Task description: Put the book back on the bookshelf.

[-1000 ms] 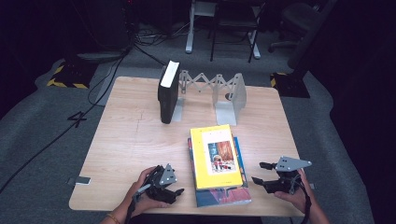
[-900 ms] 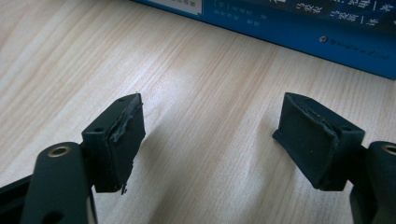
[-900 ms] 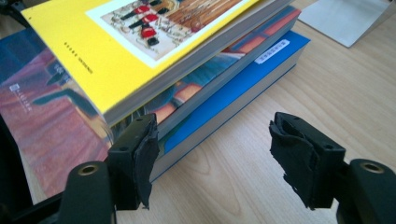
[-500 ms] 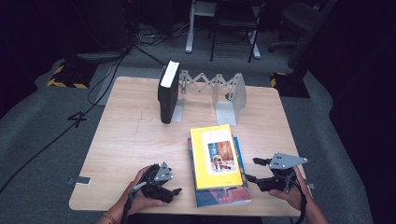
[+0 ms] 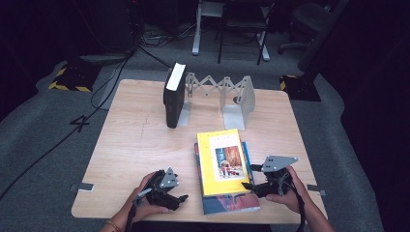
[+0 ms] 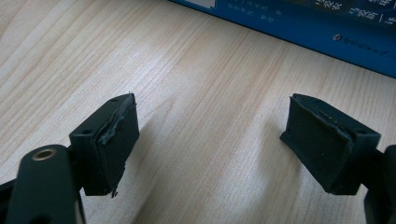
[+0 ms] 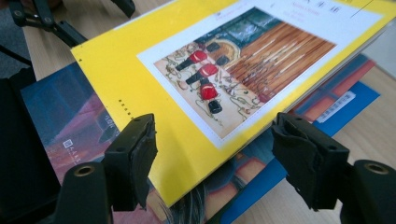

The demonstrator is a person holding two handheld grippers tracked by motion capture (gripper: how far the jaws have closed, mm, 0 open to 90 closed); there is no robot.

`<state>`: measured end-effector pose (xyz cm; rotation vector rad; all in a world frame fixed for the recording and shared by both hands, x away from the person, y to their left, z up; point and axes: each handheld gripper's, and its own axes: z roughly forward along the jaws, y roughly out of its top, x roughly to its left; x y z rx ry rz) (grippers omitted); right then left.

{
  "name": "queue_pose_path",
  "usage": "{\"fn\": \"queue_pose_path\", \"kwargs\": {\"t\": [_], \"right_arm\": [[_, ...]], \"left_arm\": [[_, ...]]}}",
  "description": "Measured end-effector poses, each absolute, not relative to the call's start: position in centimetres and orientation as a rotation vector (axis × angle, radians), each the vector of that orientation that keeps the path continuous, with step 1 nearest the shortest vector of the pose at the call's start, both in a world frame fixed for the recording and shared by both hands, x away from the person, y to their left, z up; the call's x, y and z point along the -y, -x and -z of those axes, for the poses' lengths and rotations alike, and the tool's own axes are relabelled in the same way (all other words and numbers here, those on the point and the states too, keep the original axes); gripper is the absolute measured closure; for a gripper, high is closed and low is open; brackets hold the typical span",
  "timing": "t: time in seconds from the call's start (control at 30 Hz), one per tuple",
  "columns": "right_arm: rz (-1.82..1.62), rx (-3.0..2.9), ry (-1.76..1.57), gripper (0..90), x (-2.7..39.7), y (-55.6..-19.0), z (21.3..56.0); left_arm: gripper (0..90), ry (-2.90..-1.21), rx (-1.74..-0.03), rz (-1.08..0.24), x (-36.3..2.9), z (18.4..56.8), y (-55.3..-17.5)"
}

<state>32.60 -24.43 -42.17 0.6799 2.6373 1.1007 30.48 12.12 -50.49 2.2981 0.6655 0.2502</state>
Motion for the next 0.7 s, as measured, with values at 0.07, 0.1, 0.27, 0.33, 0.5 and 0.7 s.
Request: {"fn": "queue_pose_path", "kwargs": {"t": [0.07,0.1,0.27,0.33,0.5,0.7], "right_arm": [[-1.020,-2.663,-0.693,30.2,23.9,-33.0,42.6],[-0.993,-2.676,-0.702,28.7,23.7,-33.2,42.8],[-1.035,-2.738,-0.778,24.1,23.8,-34.4,43.4],[-1.037,-2.766,-0.783,22.3,23.8,-34.8,43.5],[-1.030,-2.811,-0.795,18.9,23.2,-36.0,43.6],[-0.976,-2.855,-0.774,17.6,22.7,-36.8,43.3]], "left_arm": [[15.9,-2.302,-0.666,-0.253,-12.0,50.4,-30.6],[16.5,-2.301,-0.665,-0.258,-11.9,50.4,-30.7],[20.9,-2.257,-0.683,-0.274,-11.4,49.9,-32.1],[21.5,-2.245,-0.691,-0.296,-11.1,49.6,-32.9],[23.1,-2.198,-0.733,-0.350,-10.3,49.0,-35.8],[23.8,-2.194,-0.750,-0.369,-9.8,49.0,-38.0]]}}
